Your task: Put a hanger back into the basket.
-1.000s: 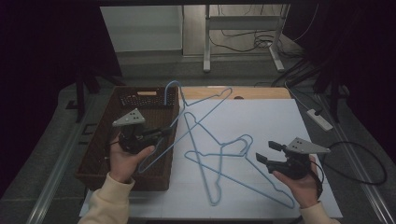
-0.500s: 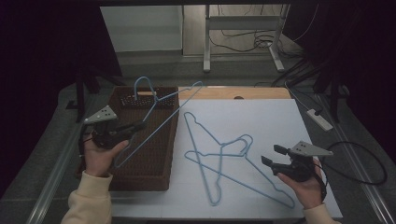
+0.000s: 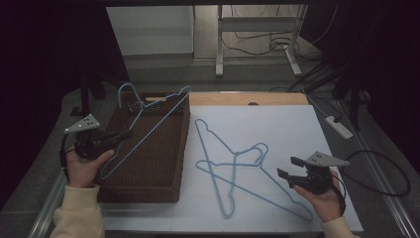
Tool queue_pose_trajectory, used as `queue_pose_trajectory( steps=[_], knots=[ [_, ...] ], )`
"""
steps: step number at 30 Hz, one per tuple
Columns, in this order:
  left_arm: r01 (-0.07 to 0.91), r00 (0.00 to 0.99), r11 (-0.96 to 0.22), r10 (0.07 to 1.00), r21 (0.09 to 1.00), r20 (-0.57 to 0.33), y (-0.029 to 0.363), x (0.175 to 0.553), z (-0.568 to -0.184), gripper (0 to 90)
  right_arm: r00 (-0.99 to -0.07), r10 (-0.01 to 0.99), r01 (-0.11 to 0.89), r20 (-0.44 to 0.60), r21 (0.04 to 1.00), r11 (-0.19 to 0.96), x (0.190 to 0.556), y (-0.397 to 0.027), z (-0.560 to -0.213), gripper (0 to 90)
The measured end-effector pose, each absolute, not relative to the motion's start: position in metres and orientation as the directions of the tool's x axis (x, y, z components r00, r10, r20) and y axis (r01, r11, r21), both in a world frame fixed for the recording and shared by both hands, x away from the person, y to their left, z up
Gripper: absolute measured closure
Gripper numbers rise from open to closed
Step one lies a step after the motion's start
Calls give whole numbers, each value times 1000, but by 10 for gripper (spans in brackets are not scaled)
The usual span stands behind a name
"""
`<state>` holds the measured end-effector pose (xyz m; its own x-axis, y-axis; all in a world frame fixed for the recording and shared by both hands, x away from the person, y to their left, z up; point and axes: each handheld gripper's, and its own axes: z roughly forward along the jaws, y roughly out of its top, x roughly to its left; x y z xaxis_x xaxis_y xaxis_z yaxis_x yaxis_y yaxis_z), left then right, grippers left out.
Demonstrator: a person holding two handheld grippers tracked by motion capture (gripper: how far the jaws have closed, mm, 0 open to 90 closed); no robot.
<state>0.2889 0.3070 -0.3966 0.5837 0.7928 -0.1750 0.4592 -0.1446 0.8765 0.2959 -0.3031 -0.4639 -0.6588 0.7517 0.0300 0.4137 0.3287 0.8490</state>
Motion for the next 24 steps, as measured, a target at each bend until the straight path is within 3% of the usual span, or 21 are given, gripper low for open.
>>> queue_pose_trajectory(
  steps=[24],
  knots=[
    [567, 525, -175, 830, 805, -190, 319, 307, -422, 875, -673, 739, 435, 37, 827, 355, 297, -301, -468, 293]
  ],
)
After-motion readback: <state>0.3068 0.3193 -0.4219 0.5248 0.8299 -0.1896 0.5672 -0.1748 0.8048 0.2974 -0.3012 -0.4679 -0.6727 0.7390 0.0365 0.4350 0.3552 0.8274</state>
